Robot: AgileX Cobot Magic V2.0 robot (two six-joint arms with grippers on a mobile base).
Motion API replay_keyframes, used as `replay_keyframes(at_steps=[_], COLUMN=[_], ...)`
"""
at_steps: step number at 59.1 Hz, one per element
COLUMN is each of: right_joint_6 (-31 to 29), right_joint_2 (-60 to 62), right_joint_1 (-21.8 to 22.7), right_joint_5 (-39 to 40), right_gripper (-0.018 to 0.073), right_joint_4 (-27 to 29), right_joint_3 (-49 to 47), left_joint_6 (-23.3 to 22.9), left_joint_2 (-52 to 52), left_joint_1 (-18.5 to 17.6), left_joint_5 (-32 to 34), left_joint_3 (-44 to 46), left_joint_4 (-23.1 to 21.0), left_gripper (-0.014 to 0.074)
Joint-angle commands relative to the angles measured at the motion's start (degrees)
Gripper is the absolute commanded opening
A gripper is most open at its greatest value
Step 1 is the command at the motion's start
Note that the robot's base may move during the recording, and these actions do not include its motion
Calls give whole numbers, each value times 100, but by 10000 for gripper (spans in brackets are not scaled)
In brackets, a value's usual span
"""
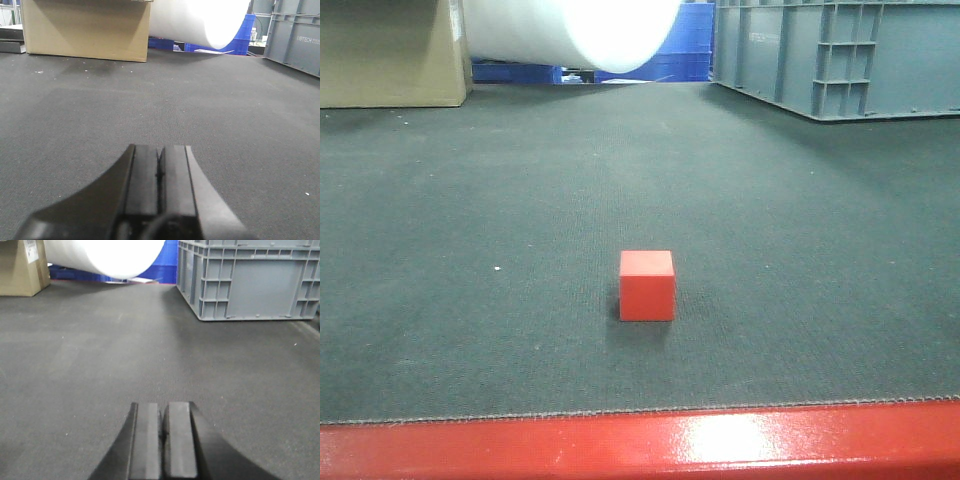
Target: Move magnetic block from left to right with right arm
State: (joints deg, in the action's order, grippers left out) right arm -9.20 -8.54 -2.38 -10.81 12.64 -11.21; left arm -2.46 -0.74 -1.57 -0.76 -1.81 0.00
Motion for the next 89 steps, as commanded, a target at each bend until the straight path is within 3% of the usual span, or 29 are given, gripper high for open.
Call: replay_keyframes(at_steps=[1, 17, 24, 38, 53, 89], right_joint_6=[5, 5, 74, 1520, 1530, 1501], right_joint_2=[-49, -49, 5, 576, 1020, 1020], right_joint_1=[46, 46, 46, 46, 48, 48], right_joint_5=[423, 465, 911, 1668, 1708, 1660], right_gripper=[57, 57, 57, 57, 57, 57], right_joint_4=[22, 13, -376, -1413, -1416, -1416], right_joint_3=[-165, -165, -64, 771, 1254, 1261], left_joint_6=[-25, -25, -25, -25, -25, -25], left_joint_2=[-62, -62, -62, -62, -62, -62], left_joint_1=[-30, -30, -30, -30, -30, -30], left_joint_5=[507, 507, 507, 507, 507, 507], left_joint_3=[-54, -54, -54, -54, -54, -54], left_joint_4=[0, 0, 0, 0, 0, 0], left_gripper=[-116, -116, -116, -116, -116, -116])
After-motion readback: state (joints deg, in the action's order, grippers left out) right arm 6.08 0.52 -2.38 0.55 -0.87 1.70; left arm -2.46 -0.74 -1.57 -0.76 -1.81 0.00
